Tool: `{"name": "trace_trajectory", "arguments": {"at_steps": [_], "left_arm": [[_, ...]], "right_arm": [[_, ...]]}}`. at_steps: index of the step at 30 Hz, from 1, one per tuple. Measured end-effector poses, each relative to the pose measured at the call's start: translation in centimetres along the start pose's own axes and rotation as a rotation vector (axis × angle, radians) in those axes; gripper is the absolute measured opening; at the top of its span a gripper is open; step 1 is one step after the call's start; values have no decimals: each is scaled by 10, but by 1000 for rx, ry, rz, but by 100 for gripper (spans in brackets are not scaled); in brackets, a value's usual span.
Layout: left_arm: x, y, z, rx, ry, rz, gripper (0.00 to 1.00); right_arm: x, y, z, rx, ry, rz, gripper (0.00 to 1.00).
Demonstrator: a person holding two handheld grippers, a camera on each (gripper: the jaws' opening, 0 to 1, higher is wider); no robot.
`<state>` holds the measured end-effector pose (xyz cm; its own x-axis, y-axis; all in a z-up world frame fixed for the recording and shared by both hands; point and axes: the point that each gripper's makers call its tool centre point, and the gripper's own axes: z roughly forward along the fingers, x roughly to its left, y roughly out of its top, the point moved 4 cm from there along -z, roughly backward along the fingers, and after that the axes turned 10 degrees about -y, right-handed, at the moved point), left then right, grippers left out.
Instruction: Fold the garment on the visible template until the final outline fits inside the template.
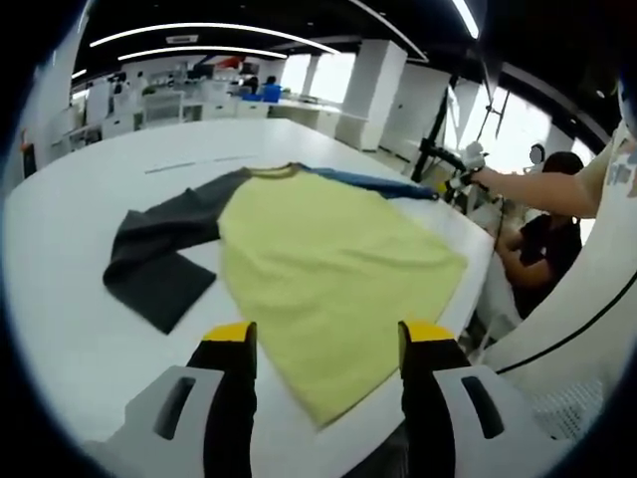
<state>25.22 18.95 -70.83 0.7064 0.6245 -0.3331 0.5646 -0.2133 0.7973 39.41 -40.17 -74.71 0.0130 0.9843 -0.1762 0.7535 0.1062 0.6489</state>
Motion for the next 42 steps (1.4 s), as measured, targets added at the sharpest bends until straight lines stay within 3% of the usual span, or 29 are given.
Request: {"name": "trace_trajectory", "arguments": {"at_steps": [14, 15, 18, 22, 26, 33, 42], "left_arm": [[1, -3, -2, 4, 11, -8, 54], [1, -3, -2, 4, 11, -8, 54], [1, -3, -1, 4, 9, -8, 54], [1, -3, 0, 6, 6, -5, 54], [2, -3, -1, 10, 4, 1, 54], [3, -3, -1, 11, -5, 3, 54], [2, -2, 0, 21, -22, 32, 54]], "right_arm": [[0, -15, 11, 41, -22, 82, 21], [-1, -11, 11, 3, -28, 107, 20], [3, -14, 8, 17, -21, 88, 17], [3, -15, 9, 24, -12, 22, 1], [6, -16, 4, 10, -13, 8, 0], [2, -5, -4, -22, -6, 2, 0], [13, 16, -20, -77, 6, -32, 0]]}}
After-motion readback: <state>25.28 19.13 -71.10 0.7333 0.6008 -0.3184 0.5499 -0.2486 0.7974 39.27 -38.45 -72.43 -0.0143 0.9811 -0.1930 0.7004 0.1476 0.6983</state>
